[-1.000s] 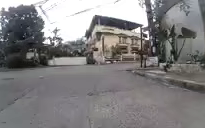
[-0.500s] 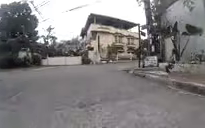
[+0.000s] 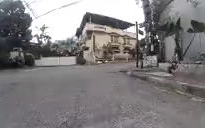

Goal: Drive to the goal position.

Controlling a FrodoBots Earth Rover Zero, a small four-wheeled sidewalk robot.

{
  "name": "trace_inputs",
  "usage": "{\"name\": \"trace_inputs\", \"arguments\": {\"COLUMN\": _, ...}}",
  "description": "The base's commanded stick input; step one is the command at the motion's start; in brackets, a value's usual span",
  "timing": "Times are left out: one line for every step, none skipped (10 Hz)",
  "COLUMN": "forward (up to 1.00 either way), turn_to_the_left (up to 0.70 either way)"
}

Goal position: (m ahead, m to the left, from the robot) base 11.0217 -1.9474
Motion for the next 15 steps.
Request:
{"name": "trace_inputs", "arguments": {"forward": 1.0, "turn_to_the_left": 0.23}}
{"name": "trace_inputs", "arguments": {"forward": 1.0, "turn_to_the_left": 0.23}}
{"name": "trace_inputs", "arguments": {"forward": 1.0, "turn_to_the_left": 0.23}}
{"name": "trace_inputs", "arguments": {"forward": 1.0, "turn_to_the_left": 0.23}}
{"name": "trace_inputs", "arguments": {"forward": 1.0, "turn_to_the_left": 0.23}}
{"name": "trace_inputs", "arguments": {"forward": 1.0, "turn_to_the_left": 0.23}}
{"name": "trace_inputs", "arguments": {"forward": 1.0, "turn_to_the_left": 0.23}}
{"name": "trace_inputs", "arguments": {"forward": 1.0, "turn_to_the_left": 0.2}}
{"name": "trace_inputs", "arguments": {"forward": 1.0, "turn_to_the_left": 0.03}}
{"name": "trace_inputs", "arguments": {"forward": 1.0, "turn_to_the_left": -0.17}}
{"name": "trace_inputs", "arguments": {"forward": 1.0, "turn_to_the_left": -0.17}}
{"name": "trace_inputs", "arguments": {"forward": 1.0, "turn_to_the_left": -0.17}}
{"name": "trace_inputs", "arguments": {"forward": 1.0, "turn_to_the_left": -0.17}}
{"name": "trace_inputs", "arguments": {"forward": 1.0, "turn_to_the_left": -0.17}}
{"name": "trace_inputs", "arguments": {"forward": 1.0, "turn_to_the_left": -0.17}}
